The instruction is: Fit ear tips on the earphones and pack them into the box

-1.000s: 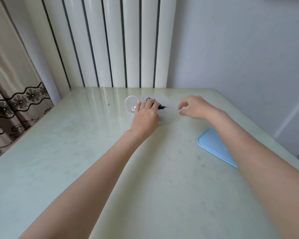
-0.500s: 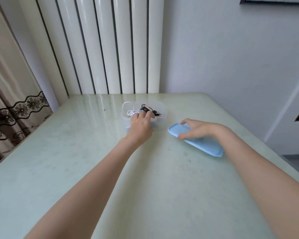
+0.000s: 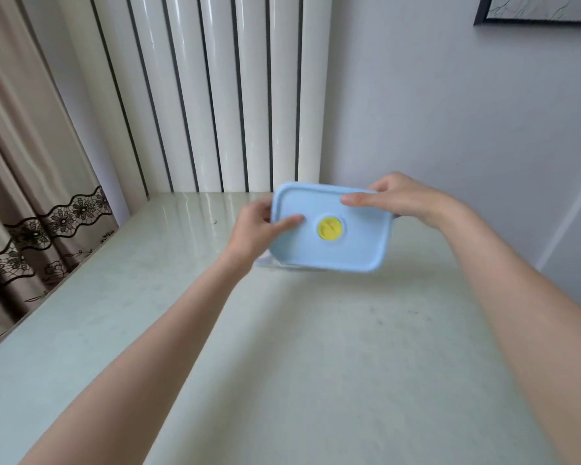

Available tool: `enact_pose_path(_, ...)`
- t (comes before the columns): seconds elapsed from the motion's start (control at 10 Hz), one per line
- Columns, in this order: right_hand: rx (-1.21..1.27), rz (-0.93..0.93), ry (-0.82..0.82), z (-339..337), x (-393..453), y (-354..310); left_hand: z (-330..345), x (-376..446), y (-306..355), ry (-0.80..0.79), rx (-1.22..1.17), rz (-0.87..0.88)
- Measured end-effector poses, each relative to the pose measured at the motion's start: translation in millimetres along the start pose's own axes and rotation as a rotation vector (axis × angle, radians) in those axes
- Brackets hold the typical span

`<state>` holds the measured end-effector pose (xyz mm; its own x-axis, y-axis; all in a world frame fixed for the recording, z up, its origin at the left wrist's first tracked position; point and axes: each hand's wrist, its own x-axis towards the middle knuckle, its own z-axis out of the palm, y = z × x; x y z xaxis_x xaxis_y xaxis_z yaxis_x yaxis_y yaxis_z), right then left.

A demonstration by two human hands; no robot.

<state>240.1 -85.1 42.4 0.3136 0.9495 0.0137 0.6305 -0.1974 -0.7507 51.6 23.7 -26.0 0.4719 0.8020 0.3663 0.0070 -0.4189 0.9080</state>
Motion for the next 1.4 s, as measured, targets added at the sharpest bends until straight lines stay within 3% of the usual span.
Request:
enact_pose_path(0.1, 0.209, 0.011, 0.234, 17.1, 16.8, 12.6, -15.0, 12.5, -11.9, 0.198, -0.076, -0.157)
enact_pose_path(0.2, 0.180, 0.101, 0.459, 66.2, 36.7, 30.9, -7.5, 20.6, -31.9, 0.234, 0.092, -0.259)
enact_pose_path(0.3, -0.010, 0.124, 0.483, 98.8, 57.1, 36.3, -7.1, 32.6, -54.3, 0.265, 0.286, -0.305)
enact_pose_path(0.4, -0.221, 0.119, 0.442, 107.0, 86.5, 28.5, -20.1, 54.8, -65.2, 0.245, 0.418, -0.358)
enact_pose_path(0.5, -0.318, 0.146, 0.420, 101.4, 109.9, 23.6, -22.2, 74.9, -63.5, 0.203, 0.373, -0.405)
enact_pose_path(0.9, -0.353, 0.211, 0.377, 86.5, 120.5, 43.0, -3.9, 85.7, -66.3, 0.108, 0.433, -0.433)
enact_pose_path(1.2, -0.440, 0.152, 0.389, 87.7, 119.5, 43.5, 8.9, 69.2, -64.5, 0.239, 0.280, -0.420)
enact_pose_path(1.3, -0.398, 0.187, 0.303, 89.9, 134.0, 52.2, 10.9, 72.2, -64.6, 0.232, 0.259, -0.504)
enact_pose_path(1.4, -0.315, 0.160, 0.292, 81.9, 135.7, 53.6, 0.1, 68.5, -66.7, 0.268, 0.277, -0.471)
